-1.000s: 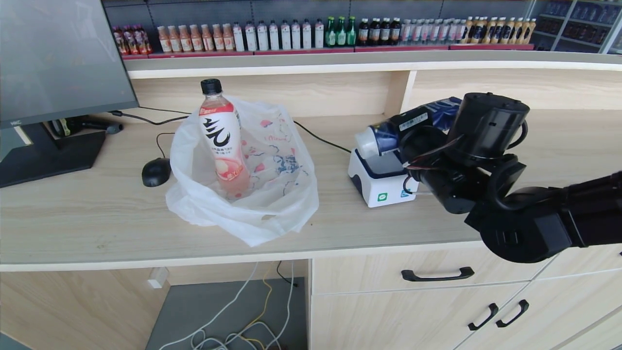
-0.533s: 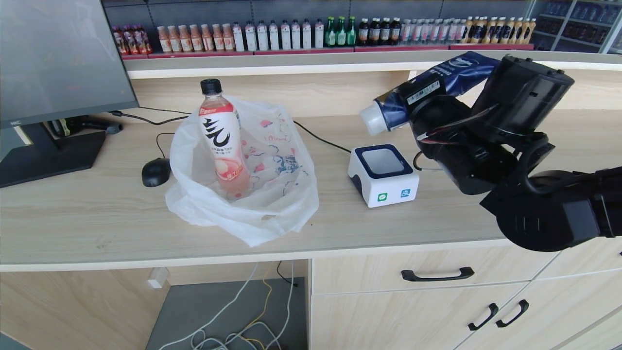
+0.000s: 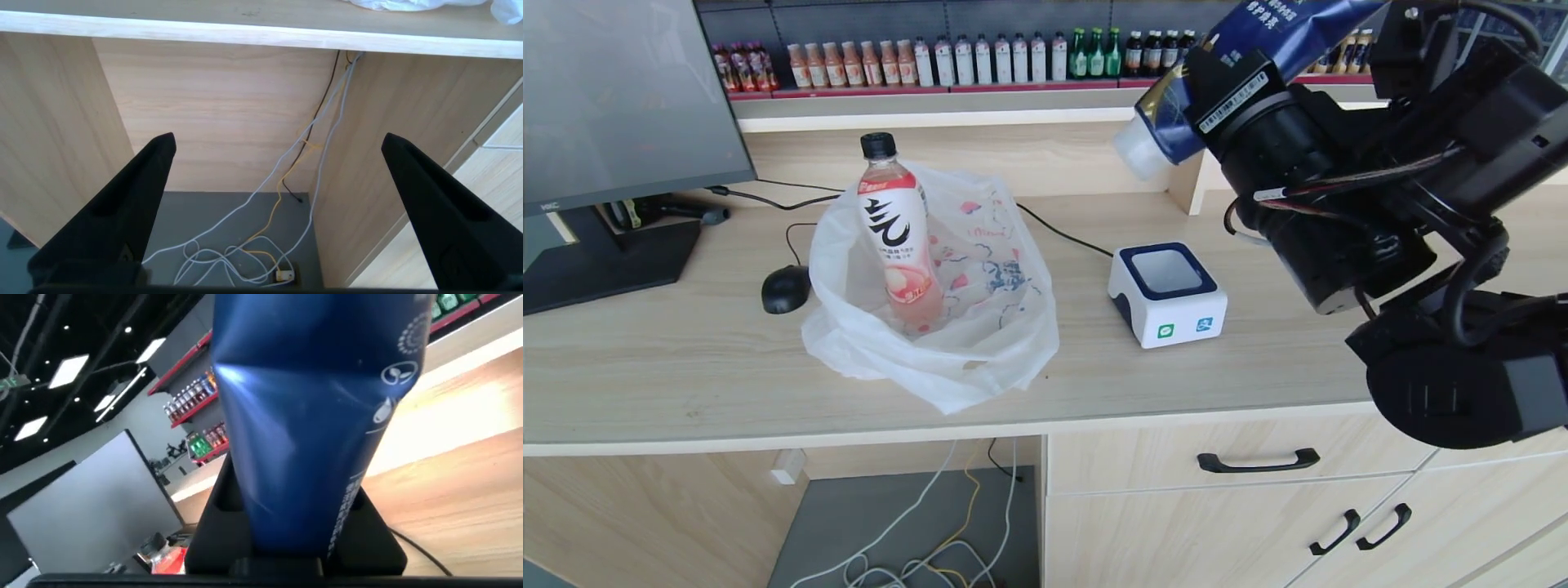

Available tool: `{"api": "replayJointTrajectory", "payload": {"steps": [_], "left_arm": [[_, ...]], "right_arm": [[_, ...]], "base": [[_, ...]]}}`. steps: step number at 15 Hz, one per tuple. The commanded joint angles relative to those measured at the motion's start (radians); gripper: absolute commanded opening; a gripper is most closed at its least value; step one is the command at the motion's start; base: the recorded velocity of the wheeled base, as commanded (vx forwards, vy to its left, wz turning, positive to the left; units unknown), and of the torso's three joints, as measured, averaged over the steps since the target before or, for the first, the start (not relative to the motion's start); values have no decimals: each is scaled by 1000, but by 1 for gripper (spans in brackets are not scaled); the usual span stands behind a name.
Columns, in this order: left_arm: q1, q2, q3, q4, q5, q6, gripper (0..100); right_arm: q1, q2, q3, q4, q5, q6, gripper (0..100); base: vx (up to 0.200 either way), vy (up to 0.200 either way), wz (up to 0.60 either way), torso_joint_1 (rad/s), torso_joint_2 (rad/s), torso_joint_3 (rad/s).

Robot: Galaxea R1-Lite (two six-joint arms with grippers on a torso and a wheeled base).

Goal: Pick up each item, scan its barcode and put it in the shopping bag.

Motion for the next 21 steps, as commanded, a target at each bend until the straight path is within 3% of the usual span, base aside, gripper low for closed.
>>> {"api": "replayJointTrajectory", "payload": {"steps": [1, 4, 7, 9, 13, 17, 21], "left_arm": [[1, 0, 0, -1, 0, 0, 100], [1, 0, 0, 1, 0, 2, 100], [-1, 0, 0, -1, 0, 0, 100], [-1, 0, 0, -1, 0, -2, 100], [1, 0, 0, 1, 0, -2, 100], [-1, 0, 0, 1, 0, -2, 100], [-1, 0, 0, 1, 0, -3, 100]], "right_arm": [[50, -6, 37, -45, -1, -63, 0], [125, -4, 138, -119, 9, -201, 0], [145, 24, 215, -235, 20, -316, 0], [136, 42, 265, -317, 66, -368, 0], [119, 68, 308, -347, 75, -491, 0], [121, 80, 316, -347, 114, -526, 0], [119, 99, 336, -347, 249, -522, 0]], "base": [[0, 0, 0, 0, 0, 0], [0, 0, 0, 0, 0, 0], [0, 0, 0, 0, 0, 0], [0, 0, 0, 0, 0, 0], [0, 0, 0, 0, 0, 0], [0, 0, 0, 0, 0, 0], [0, 50, 0, 2, 1, -1]]}}
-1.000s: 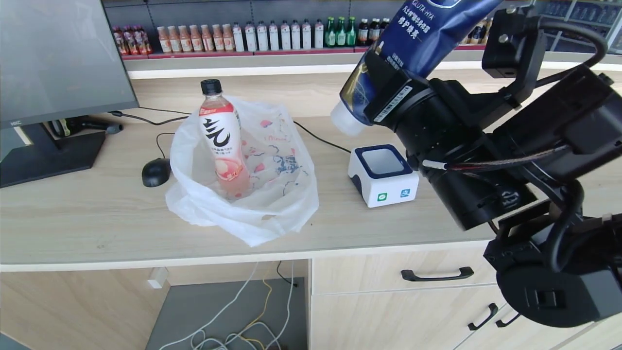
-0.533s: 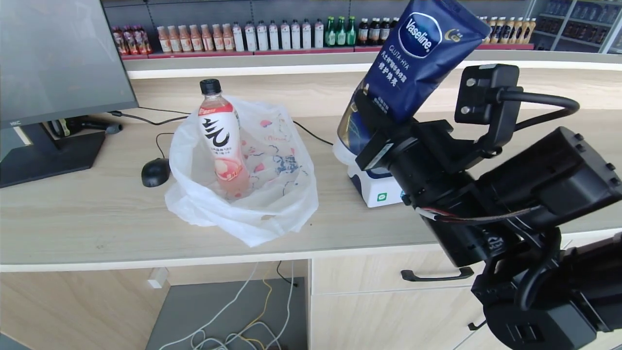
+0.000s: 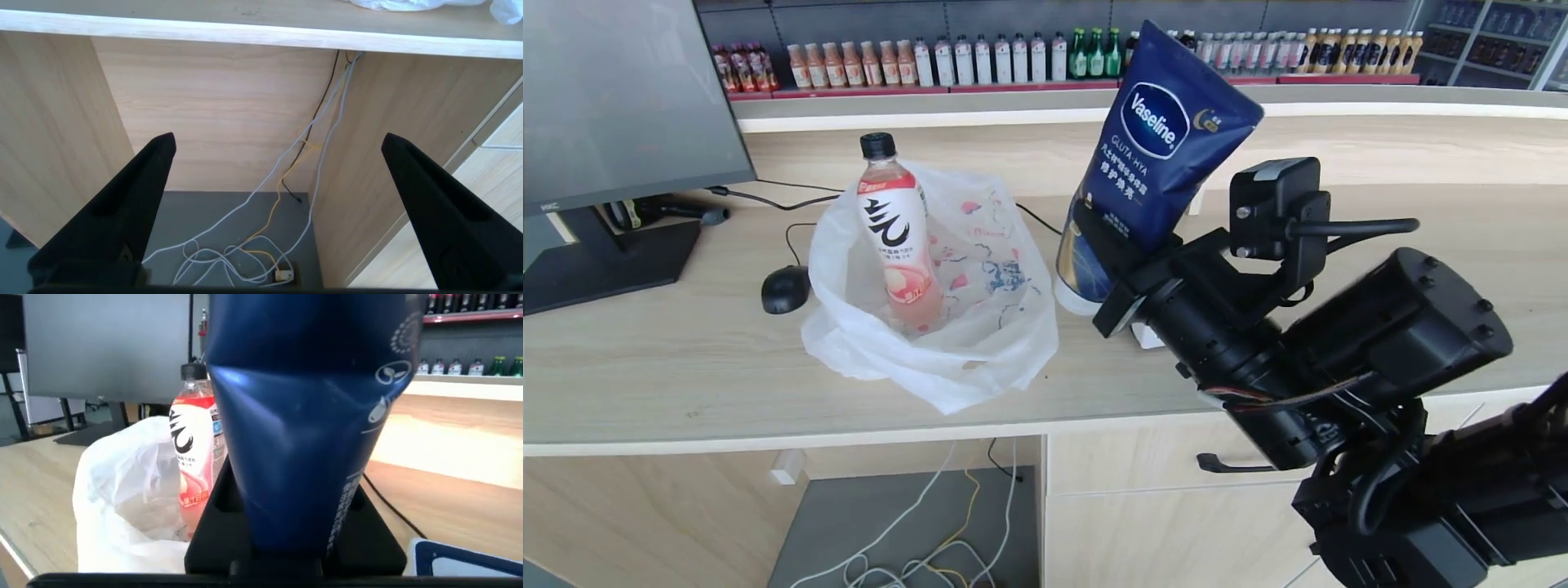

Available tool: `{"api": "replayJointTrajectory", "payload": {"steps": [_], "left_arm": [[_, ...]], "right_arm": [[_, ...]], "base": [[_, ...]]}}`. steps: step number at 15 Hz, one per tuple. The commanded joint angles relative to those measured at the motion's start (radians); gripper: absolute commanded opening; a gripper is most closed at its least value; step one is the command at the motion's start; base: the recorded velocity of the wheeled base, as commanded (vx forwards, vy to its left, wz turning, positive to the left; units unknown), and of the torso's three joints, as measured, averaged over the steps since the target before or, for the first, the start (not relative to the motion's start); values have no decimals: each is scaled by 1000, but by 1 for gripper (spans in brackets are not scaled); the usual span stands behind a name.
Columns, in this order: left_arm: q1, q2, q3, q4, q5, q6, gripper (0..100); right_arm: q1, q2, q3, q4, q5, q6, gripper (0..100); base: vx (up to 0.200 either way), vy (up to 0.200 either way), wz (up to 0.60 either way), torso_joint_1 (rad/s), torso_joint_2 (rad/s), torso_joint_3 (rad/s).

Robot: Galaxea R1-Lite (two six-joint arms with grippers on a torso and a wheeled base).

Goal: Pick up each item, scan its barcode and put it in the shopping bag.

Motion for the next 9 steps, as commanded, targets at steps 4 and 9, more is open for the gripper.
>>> {"api": "replayJointTrajectory", "payload": {"steps": [4, 9], "left_arm": [[-1, 0, 0, 0, 0, 0, 100], [-1, 0, 0, 0, 0, 0, 100]], "right_arm": [[-11, 13, -2, -1, 0, 16, 0], [-58, -7, -9, -1, -41, 83, 0]], "base": [[0, 200, 0, 7, 5, 2], [0, 200, 0, 1, 0, 2]]}}
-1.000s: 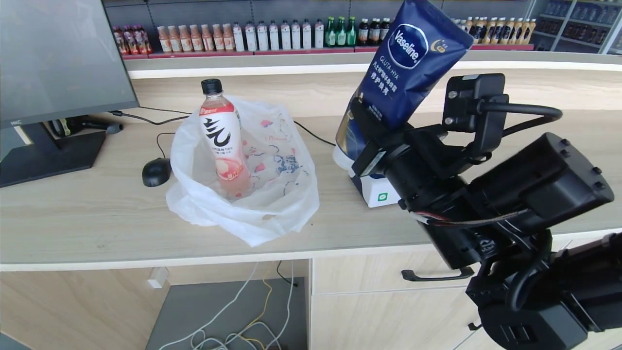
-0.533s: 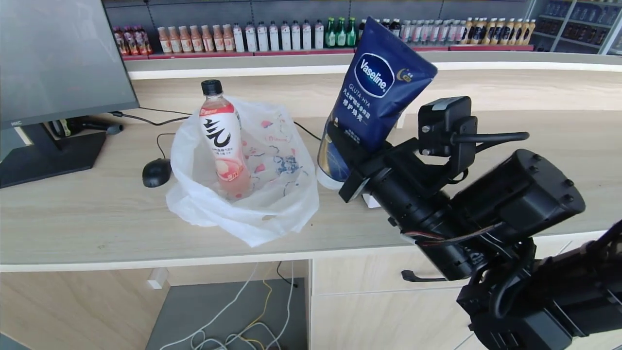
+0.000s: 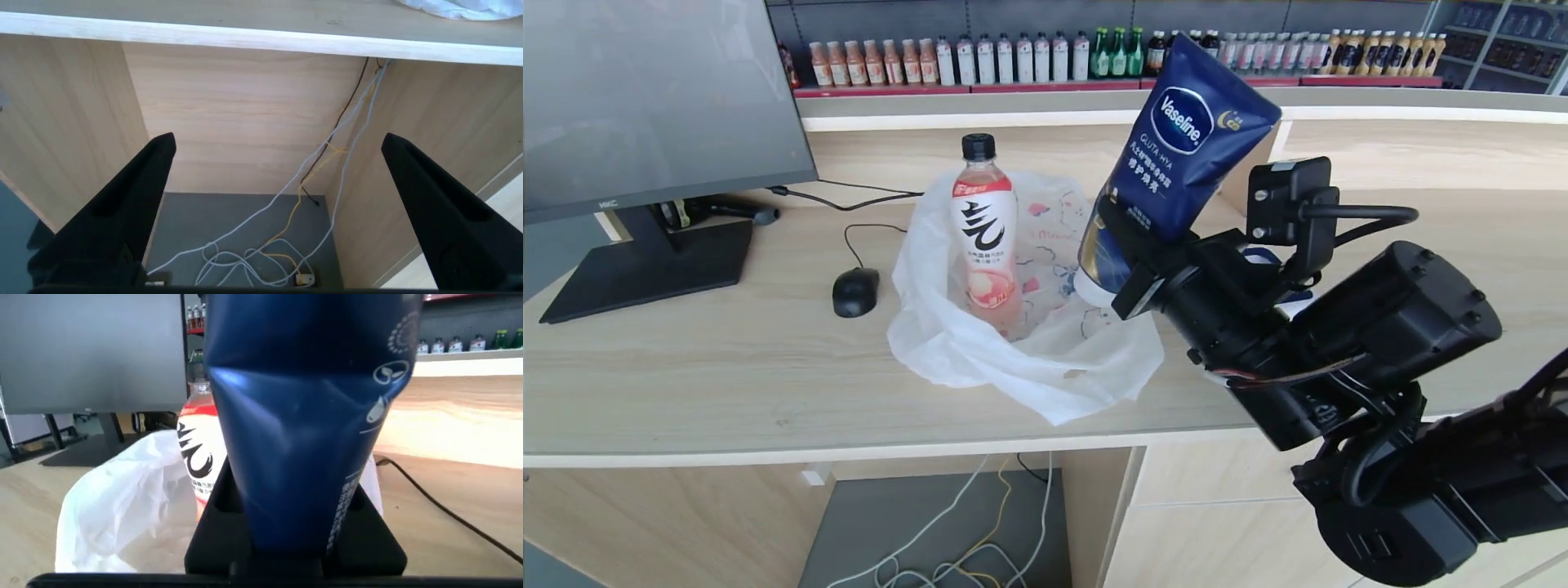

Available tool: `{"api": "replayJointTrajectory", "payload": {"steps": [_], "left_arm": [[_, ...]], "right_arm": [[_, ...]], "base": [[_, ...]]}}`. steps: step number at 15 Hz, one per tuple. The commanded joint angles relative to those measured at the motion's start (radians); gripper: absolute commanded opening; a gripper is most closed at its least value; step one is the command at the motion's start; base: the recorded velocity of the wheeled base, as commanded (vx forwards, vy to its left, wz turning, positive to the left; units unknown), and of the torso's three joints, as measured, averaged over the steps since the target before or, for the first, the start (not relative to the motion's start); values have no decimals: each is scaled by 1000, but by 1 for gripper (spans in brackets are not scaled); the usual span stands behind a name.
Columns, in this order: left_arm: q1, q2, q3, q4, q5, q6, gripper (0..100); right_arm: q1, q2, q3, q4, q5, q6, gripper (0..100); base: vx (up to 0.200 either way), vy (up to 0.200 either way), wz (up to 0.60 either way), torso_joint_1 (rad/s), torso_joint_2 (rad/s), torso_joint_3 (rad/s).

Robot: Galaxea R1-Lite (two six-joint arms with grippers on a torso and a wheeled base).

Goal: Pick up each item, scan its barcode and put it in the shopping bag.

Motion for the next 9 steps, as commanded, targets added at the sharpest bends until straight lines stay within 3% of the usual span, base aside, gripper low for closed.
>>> {"api": "replayJointTrajectory", "payload": {"steps": [1, 2, 9], "left_arm": [[0, 0, 0, 0, 0, -2, 100], [-2, 0, 0, 0, 0, 0, 100], [-2, 0, 0, -2, 0, 4, 100]], "right_arm": [[-5, -17, -9, -2, -25, 8, 0], [-10, -17, -9, -2, -26, 8, 0], [-56, -11, -16, -2, -26, -9, 0]], "base": [[0, 200, 0, 12, 2, 2], [0, 200, 0, 7, 2, 7], [0, 0, 0, 0, 0, 0]]}}
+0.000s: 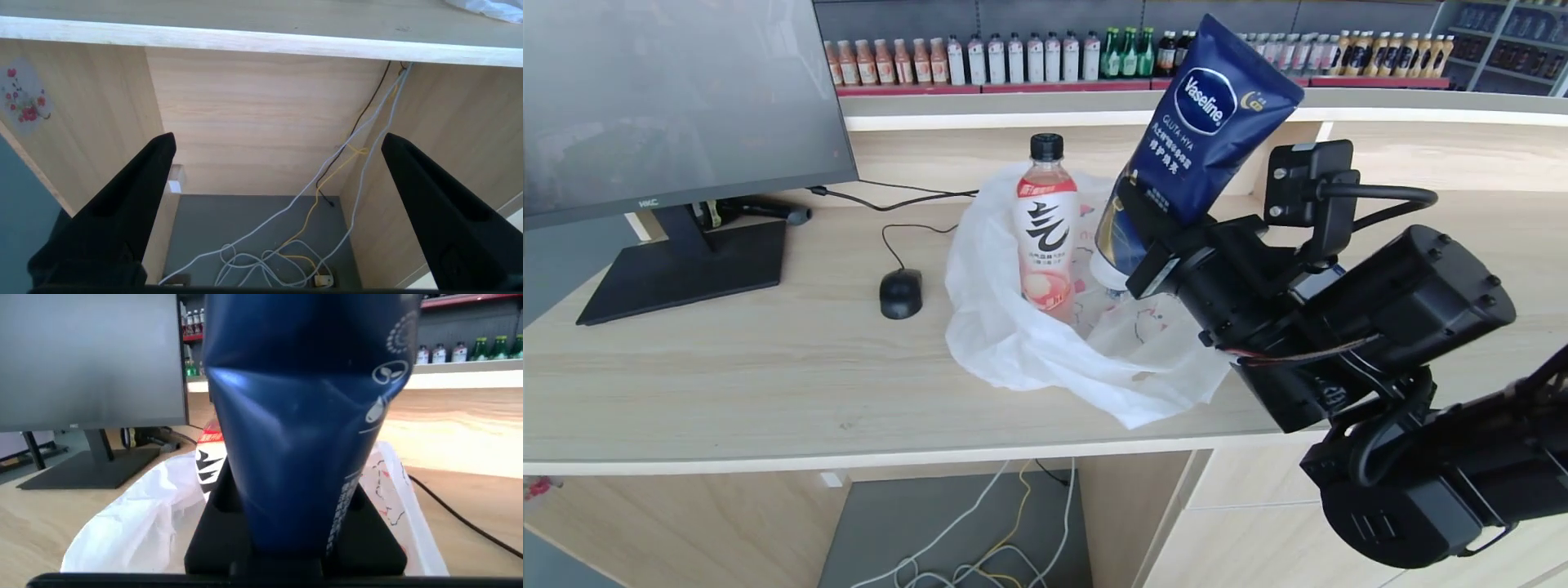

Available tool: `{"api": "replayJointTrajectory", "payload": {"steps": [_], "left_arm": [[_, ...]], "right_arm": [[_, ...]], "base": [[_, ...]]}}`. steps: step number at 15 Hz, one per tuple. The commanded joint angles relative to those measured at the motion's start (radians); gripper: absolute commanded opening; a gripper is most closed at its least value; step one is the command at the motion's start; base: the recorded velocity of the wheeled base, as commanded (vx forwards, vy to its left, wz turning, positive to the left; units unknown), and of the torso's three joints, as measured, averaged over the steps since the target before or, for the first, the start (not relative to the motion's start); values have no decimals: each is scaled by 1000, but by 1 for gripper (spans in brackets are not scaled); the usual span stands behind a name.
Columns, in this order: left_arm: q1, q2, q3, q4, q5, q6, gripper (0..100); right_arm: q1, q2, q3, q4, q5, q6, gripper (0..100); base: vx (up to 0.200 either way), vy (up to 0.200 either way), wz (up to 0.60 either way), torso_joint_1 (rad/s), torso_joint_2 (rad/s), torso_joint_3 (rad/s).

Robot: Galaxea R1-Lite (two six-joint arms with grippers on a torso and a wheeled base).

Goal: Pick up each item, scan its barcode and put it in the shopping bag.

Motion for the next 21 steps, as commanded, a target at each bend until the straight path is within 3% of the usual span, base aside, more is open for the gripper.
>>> {"api": "replayJointTrajectory", "payload": {"steps": [1, 21], "left_arm": [[2, 0, 0, 0, 0, 1, 100], [0, 0, 0, 0, 0, 3, 100]], "right_arm": [[-25, -1, 2, -4, -1, -3, 0], [-60, 168, 38, -4, 16, -35, 0]], "base": [[0, 0, 0, 0, 0, 0], [0, 0, 0, 0, 0, 0]]}}
